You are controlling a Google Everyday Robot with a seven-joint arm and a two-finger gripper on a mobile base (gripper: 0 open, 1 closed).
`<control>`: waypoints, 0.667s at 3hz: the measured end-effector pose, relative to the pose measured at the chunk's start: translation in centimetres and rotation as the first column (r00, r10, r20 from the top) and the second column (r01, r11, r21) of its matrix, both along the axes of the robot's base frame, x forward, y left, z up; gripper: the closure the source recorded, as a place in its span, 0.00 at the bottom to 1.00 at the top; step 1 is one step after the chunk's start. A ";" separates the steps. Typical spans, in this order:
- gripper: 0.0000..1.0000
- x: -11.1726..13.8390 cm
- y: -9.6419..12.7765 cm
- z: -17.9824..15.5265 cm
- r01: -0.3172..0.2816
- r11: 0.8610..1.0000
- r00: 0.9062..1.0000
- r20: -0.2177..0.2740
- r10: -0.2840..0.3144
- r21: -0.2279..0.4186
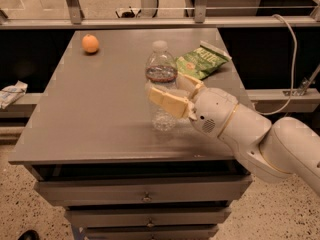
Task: Place water bottle upright
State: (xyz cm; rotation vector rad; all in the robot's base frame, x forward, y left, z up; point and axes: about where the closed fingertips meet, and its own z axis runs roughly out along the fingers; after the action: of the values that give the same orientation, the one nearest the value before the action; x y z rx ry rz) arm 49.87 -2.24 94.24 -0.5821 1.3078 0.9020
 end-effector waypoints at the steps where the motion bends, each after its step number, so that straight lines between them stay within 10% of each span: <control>1: 1.00 -0.5 -0.4 -0.6 0.019 1.000 1.000 0.001 -0.019 0.021; 2: 1.00 -1.0 -0.9 -1.1 0.048 0.998 0.999 0.011 -0.049 0.044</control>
Offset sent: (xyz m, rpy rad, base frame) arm -0.0135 -0.0186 -0.0158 0.0645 -0.0172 -0.0830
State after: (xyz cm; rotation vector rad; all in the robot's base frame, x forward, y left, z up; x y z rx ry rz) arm 48.85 -3.14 93.17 -0.5194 1.2830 0.8836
